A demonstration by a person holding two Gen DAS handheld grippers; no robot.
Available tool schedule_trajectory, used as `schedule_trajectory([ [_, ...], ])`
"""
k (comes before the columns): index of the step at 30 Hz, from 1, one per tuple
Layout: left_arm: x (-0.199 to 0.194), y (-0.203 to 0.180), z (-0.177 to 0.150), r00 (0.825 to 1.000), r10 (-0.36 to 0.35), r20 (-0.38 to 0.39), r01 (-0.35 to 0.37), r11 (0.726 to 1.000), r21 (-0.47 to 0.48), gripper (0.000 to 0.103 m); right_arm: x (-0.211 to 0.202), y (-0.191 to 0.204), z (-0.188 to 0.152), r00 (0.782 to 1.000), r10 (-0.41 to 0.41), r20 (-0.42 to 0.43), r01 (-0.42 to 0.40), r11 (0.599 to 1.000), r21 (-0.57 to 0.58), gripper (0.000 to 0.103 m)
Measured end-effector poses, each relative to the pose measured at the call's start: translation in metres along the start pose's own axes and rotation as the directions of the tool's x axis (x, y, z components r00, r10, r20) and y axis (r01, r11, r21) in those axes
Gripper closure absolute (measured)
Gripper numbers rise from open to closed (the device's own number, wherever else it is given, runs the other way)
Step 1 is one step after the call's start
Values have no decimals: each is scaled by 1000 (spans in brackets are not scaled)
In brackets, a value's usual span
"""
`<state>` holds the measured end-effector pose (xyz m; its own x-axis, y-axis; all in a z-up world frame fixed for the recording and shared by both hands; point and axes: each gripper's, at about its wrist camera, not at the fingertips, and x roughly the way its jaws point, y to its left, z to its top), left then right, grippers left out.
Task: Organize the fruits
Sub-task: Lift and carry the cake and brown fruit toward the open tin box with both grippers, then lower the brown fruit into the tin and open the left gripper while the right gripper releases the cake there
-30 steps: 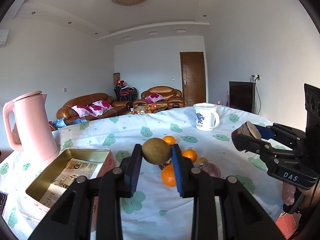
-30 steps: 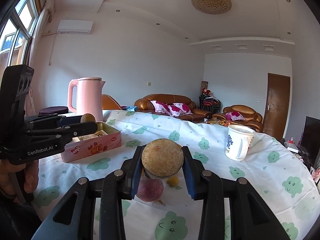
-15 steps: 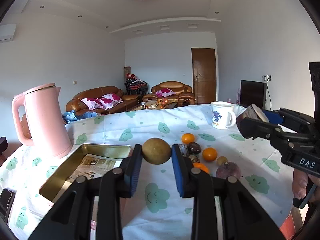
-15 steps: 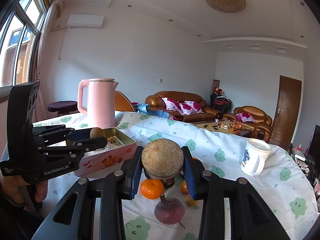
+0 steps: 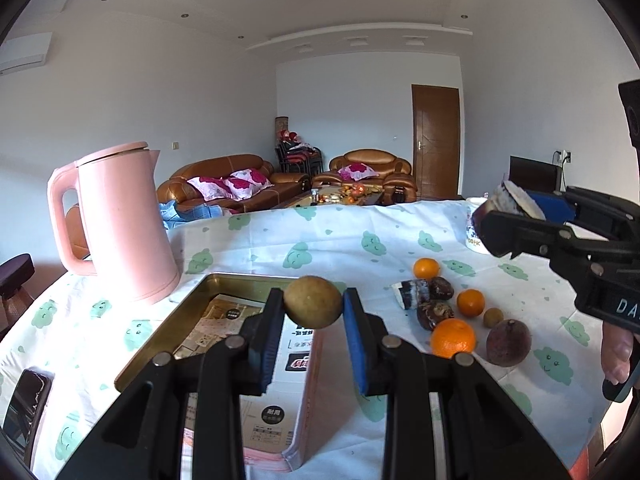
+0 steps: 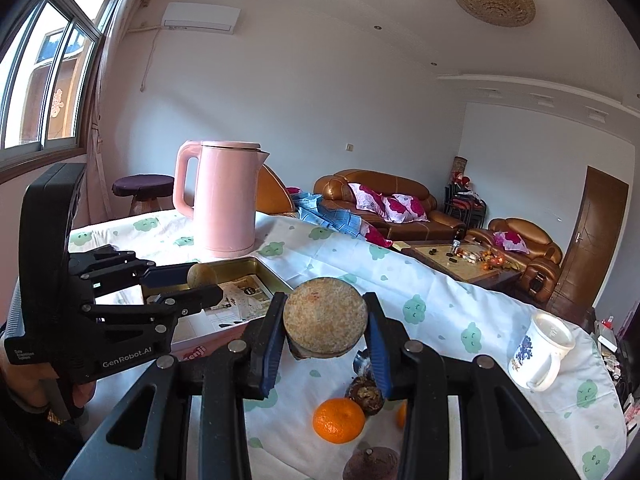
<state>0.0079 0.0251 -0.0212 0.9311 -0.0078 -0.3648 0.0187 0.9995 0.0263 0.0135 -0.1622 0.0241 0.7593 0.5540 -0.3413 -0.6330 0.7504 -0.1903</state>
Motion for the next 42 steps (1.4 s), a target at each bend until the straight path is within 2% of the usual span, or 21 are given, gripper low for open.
schedule_trajectory([
  [8, 9, 18, -1, 999, 40, -32, -40, 999, -2, 72, 21, 8, 17, 999, 31, -9, -31, 999, -12, 64],
  [20, 26, 44, 3, 994, 54, -94, -55, 998, -8, 72, 61, 22, 27, 996, 75, -58, -77, 997, -28, 64],
  [42, 65, 81, 2, 972, 95, -214, -93, 995, 21, 72, 132, 53, 19, 975, 143, -168, -148, 989, -17, 64],
])
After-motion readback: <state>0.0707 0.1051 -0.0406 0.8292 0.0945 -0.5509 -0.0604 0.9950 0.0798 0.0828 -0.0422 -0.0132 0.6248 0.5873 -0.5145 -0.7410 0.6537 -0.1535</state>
